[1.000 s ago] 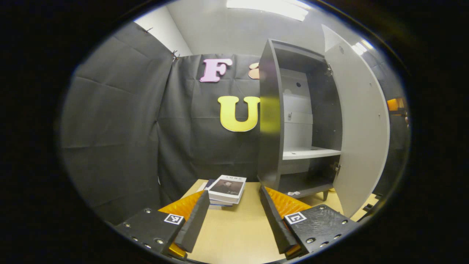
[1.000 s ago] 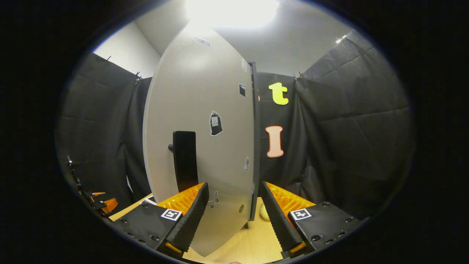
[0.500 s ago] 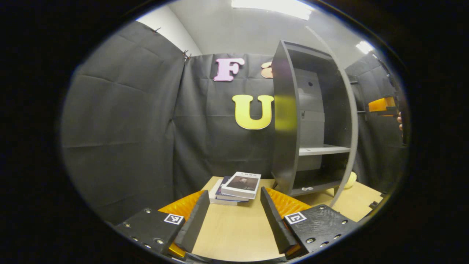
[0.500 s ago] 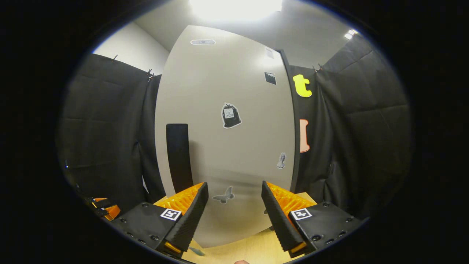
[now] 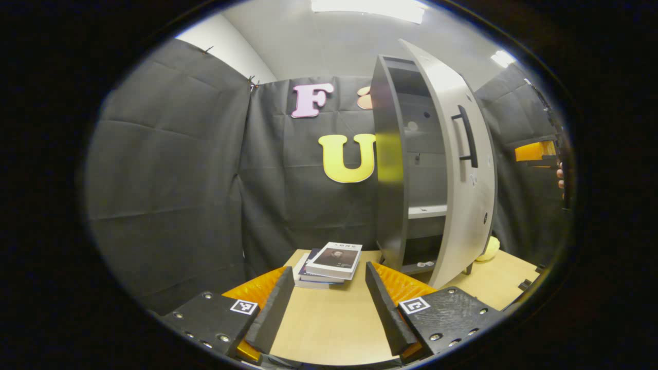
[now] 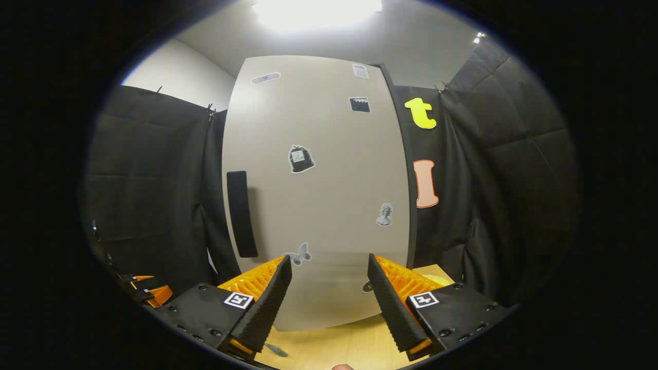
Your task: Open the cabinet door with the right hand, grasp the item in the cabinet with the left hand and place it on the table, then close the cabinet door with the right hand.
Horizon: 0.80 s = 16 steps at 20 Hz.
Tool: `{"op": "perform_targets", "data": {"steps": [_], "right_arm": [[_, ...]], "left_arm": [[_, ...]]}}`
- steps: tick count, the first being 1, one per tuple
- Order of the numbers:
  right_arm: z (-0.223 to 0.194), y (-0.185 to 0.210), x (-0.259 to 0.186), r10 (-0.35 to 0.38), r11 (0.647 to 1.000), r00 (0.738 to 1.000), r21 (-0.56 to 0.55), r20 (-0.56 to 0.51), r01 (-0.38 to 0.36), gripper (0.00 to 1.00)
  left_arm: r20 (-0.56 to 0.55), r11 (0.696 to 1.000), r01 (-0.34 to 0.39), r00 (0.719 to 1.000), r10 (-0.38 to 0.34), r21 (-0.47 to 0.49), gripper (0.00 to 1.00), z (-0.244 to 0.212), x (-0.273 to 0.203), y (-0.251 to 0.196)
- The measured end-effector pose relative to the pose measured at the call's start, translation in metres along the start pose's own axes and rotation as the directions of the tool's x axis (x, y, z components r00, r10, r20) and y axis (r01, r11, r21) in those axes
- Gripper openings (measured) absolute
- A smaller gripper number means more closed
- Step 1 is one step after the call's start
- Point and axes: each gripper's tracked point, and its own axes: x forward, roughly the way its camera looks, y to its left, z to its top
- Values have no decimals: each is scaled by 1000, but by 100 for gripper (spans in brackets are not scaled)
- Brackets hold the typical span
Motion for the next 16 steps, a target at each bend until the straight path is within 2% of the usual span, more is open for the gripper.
{"op": "perform_targets", "data": {"steps": [8, 9, 10, 11, 12, 13, 15, 16], "right_arm": [[7, -118, -25, -66, 998, 997, -20, 35, 67, 92], [6, -131, -28, -73, 997, 996, -27, 42, 74, 96], [4, -144, -29, -81, 996, 996, -42, 49, 83, 92], [1, -157, -31, -91, 994, 995, -62, 52, 94, 99], [-2, -167, -31, -101, 991, 994, -82, 52, 105, 92], [-7, -176, -31, -104, 989, 993, -97, 49, 108, 96], [-17, -185, -31, -91, 991, 995, -98, 31, 93, 95], [-23, -186, -31, -78, 993, 997, -88, 13, 79, 92]], "left_arm": [[55, 999, -30, 998, 28, 43, 84, 51, 14, -73], [63, 999, -31, 998, 29, 42, 84, 57, 16, -85], [68, 999, -34, 997, 31, 38, 84, 62, 18, -96], [73, 999, -39, 997, 36, 34, 84, 65, 19, -105], [77, 998, -46, 996, 43, 34, 84, 69, 18, -114], [80, 998, -55, 995, 52, 37, 84, 72, 16, -121], [88, 995, -79, 993, 74, 55, 84, 78, 12, -131], [87, 994, -87, 993, 82, 60, 84, 79, 11, -135]]}}
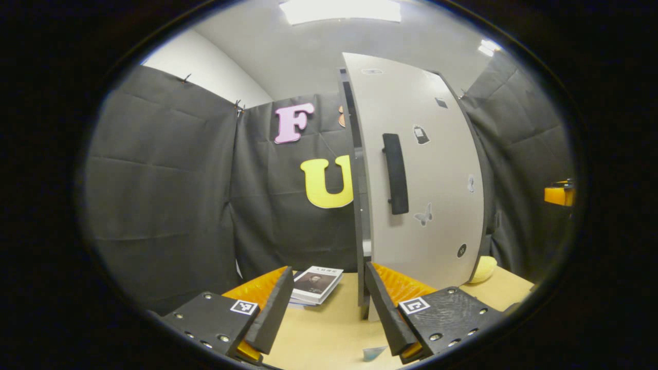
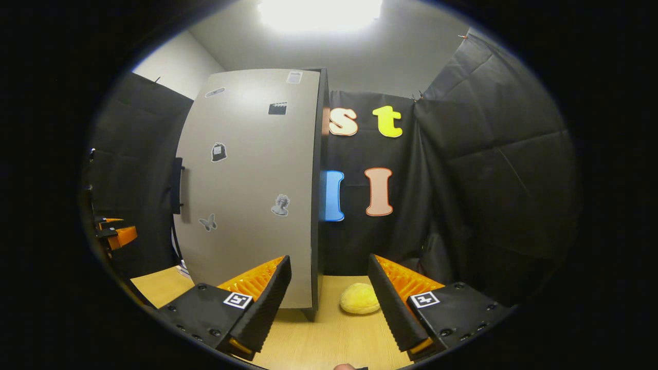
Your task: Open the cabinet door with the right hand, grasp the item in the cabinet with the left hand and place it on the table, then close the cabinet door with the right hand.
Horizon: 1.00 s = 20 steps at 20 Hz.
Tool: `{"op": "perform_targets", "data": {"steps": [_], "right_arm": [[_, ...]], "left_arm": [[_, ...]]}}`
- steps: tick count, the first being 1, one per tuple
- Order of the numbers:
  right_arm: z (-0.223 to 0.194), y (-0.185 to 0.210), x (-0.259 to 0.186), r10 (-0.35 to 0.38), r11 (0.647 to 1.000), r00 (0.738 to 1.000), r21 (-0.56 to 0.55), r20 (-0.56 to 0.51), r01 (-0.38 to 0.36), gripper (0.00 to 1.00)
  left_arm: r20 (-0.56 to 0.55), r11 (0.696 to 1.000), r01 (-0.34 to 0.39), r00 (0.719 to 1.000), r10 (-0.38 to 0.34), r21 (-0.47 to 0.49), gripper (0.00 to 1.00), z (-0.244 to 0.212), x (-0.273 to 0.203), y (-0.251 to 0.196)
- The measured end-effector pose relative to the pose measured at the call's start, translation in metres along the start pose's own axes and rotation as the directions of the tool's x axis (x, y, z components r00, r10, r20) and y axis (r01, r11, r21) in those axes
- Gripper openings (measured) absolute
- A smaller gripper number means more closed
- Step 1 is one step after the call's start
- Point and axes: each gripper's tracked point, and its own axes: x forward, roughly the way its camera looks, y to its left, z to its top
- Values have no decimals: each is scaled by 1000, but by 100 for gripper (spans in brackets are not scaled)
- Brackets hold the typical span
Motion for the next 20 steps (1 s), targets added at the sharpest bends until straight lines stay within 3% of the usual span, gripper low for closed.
{"op": "perform_targets", "data": {"steps": [2, 5, 6, 7, 8, 20], "right_arm": [[-5, 1, -2, 22, 1000, 1000, 16, -13, -22, 93], [-3, -7, -6, -26, 999, 999, 33, 21, 26, 95], [-4, 1, -7, -15, 999, 1000, 51, 23, 14, 92], [-3, 8, -7, 3, 999, 1000, 53, 28, -4, 96], [-3, 10, -7, -2, 999, 999, 44, 34, 1, 92], [16, 31, 1, -45, 998, 993, 39, 105, 41, 96]], "left_arm": [[-1, 1000, 4, 1000, -4, -5, 84, 0, -1, -6], [5, 1000, 24, 1000, -24, 11, 84, 3, 1, -5], [3, 1000, 24, 1000, -24, 18, 84, 1, 1, -2], [6, 1000, 22, 1000, -23, 18, 84, 3, 2, 2], [4, 1000, 23, 1000, -23, 12, 84, 2, 4, 5], [20, 999, 37, 999, -38, 29, 84, 3, 12, 27]]}}
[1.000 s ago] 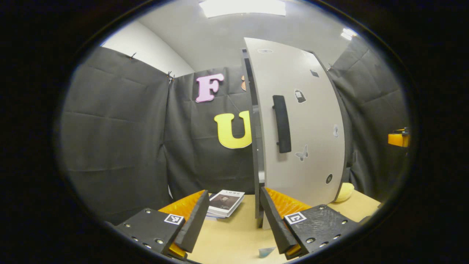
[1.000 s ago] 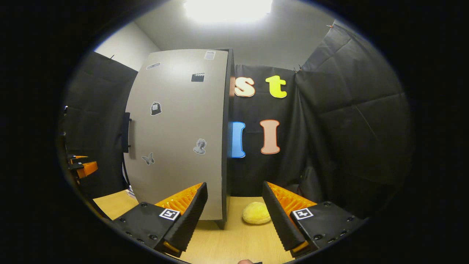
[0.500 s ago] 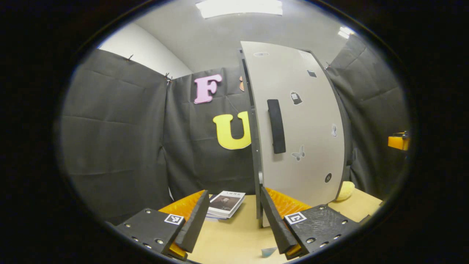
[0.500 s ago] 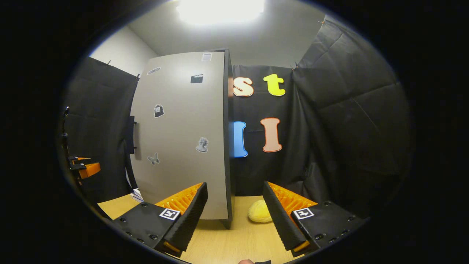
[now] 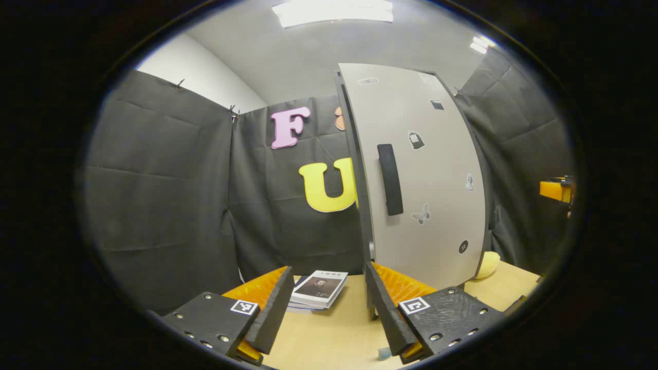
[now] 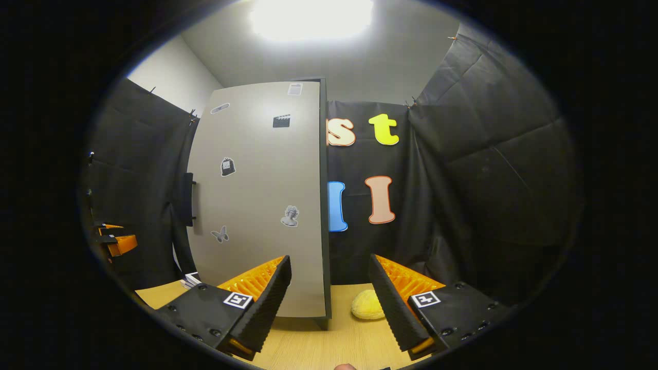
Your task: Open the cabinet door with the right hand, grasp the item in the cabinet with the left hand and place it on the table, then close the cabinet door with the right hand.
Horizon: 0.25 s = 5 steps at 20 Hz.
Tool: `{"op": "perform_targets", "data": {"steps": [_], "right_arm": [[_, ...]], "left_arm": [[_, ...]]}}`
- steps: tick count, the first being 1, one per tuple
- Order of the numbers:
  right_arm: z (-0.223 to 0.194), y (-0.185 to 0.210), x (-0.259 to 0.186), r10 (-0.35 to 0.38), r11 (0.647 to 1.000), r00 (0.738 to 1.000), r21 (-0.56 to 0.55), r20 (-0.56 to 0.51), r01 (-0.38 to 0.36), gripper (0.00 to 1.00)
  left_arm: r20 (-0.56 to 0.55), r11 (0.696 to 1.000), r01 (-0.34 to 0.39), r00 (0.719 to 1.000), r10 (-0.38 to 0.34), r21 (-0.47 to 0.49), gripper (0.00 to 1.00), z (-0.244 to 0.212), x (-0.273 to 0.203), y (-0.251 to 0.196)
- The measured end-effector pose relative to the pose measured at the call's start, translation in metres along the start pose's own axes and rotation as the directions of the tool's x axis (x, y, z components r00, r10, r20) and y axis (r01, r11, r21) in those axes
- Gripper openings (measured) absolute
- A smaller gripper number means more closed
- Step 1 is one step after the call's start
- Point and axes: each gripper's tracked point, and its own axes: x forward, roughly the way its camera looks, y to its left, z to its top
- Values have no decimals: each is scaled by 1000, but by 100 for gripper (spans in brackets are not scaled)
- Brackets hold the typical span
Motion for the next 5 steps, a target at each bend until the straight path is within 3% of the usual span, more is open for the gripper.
{"op": "perform_targets", "data": {"steps": [1, 5], "right_arm": [[0, 0, 1, -3, 1000, 1000, -4, 1, 3, 92], [1, -5, 3, -15, 1000, 1000, -5, 5, 15, 96]], "left_arm": [[1, 1000, -1, 1000, 1, 0, 84, 0, 0, 1], [6, 1000, -2, 1000, 2, 7, 84, 2, 2, 2]]}}
